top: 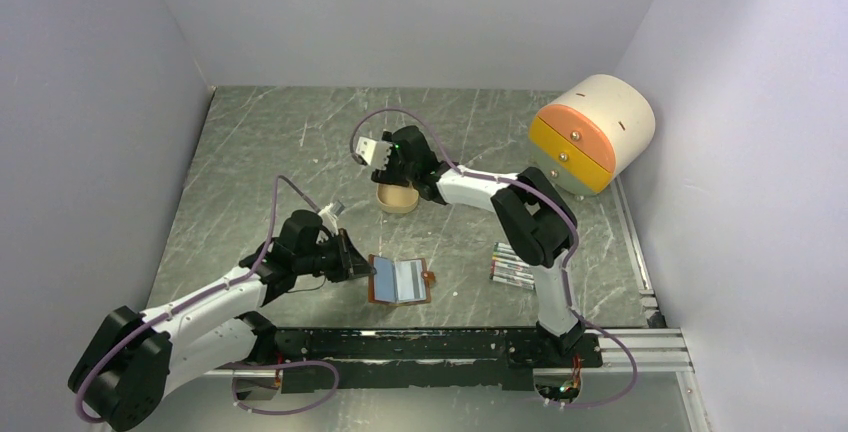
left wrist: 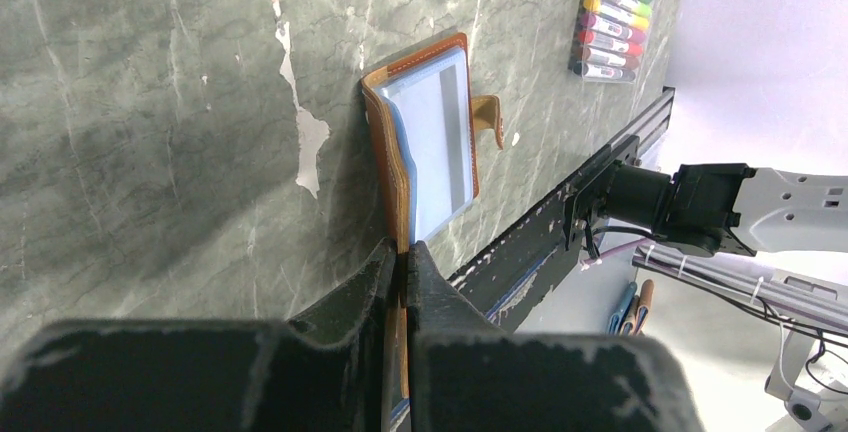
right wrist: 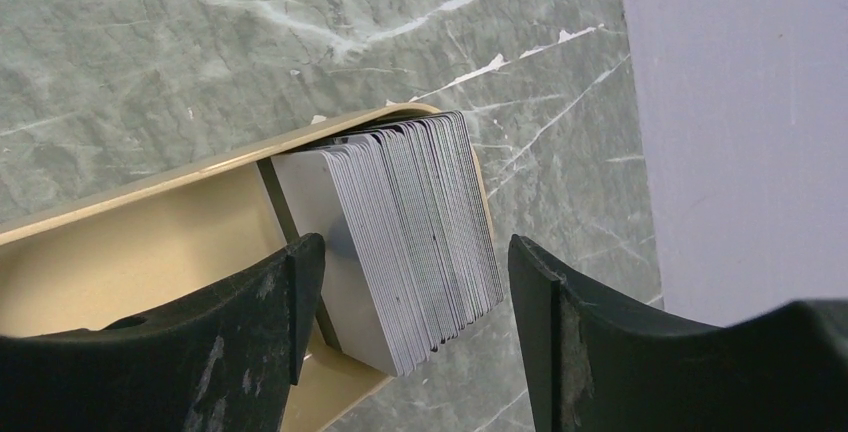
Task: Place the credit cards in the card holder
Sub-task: Pick up the credit card from the storage box.
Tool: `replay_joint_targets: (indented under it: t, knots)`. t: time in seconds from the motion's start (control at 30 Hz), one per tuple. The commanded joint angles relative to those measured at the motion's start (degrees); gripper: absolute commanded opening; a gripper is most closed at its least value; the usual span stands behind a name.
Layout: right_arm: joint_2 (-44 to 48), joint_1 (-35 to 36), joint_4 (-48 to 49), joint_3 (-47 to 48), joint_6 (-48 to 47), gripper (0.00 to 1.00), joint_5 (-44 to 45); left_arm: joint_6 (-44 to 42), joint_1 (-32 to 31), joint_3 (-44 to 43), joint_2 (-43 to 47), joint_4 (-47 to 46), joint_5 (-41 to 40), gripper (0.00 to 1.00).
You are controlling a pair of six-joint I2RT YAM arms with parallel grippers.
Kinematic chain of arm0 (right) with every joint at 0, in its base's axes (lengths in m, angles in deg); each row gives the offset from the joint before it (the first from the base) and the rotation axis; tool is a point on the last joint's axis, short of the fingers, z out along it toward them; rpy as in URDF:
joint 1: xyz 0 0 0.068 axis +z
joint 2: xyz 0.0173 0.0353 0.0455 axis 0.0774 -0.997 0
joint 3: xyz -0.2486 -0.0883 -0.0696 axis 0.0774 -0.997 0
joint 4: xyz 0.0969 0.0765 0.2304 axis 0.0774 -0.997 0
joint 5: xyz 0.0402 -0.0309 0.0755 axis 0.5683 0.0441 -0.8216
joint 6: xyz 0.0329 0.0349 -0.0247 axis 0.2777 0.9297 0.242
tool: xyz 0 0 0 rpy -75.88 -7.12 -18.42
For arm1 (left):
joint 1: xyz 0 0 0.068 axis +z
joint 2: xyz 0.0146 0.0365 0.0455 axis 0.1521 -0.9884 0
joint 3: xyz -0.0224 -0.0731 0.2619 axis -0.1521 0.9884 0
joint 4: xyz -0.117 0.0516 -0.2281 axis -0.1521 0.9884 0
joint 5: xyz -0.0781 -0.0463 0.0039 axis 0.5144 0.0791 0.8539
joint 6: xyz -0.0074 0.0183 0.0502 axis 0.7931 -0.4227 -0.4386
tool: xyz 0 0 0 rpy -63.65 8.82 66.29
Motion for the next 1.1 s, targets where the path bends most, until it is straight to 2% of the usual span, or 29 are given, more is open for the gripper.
replay_joint_targets:
  t: [0.0,0.43,0.8,1.07]
  knots:
    - [-2.1,-0.7,1.6,1.1,-1.9,0.71,1.0,-0.3,0.1,-0.5,1.3,0.7,0.5,0.09]
    - [-2.7,-0.9,3.5,0.8,-2.4,0.67,3.0,-1.1,0.1,-1.1,2.2,2.8,0.3,0.09]
    - [-2.0,-1.0,1.3,2.5,-2.1,0.52,1.8,-0.9,0.0,-1.0,1.8,1.7,0.9,0.09]
    - [-0.7,-1.0,1.4,2.3,-1.6,0.48,1.7,-0.9,0.0,-0.9,1.0,0.9,1.2,0.09]
